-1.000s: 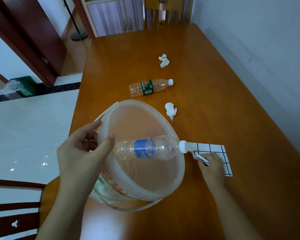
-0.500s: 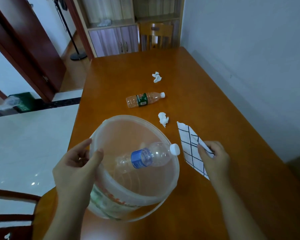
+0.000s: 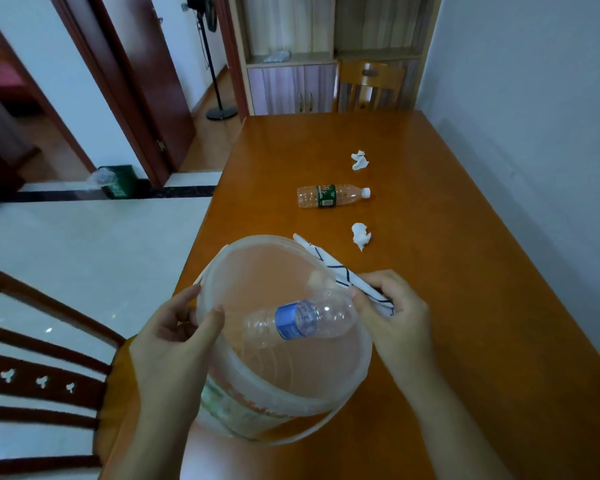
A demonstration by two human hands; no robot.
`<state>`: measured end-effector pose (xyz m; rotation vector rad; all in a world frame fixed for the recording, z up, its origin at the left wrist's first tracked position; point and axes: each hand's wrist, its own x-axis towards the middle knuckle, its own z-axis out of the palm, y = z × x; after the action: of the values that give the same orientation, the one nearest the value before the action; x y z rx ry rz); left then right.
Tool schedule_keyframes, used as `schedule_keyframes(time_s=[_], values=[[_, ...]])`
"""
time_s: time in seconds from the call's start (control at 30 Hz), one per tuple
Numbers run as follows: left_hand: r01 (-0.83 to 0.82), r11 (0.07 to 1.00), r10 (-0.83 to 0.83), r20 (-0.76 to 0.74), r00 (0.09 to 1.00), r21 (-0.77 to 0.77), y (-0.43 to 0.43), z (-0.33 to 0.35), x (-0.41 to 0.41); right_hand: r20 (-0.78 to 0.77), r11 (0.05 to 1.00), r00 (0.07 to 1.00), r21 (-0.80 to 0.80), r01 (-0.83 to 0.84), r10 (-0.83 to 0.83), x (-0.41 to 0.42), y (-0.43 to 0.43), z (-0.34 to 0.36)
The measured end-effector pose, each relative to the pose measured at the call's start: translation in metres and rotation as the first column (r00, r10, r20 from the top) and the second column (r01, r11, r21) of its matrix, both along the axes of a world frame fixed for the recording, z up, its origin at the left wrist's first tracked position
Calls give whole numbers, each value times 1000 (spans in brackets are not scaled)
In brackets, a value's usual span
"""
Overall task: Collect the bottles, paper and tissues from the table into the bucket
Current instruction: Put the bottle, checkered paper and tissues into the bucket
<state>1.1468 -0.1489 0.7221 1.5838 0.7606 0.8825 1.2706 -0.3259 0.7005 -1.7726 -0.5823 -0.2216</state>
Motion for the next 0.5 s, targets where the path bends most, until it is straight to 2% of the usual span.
schedule_keyframes(time_s=[0.17, 0.5], values=[[-43, 999, 43, 17, 999, -3, 7, -1, -41, 102, 980, 984, -153, -127, 144, -50, 26, 0], [-65, 998, 66, 35, 997, -19, 42, -8, -154, 0, 881, 963, -404, -248, 271, -168, 83, -12]])
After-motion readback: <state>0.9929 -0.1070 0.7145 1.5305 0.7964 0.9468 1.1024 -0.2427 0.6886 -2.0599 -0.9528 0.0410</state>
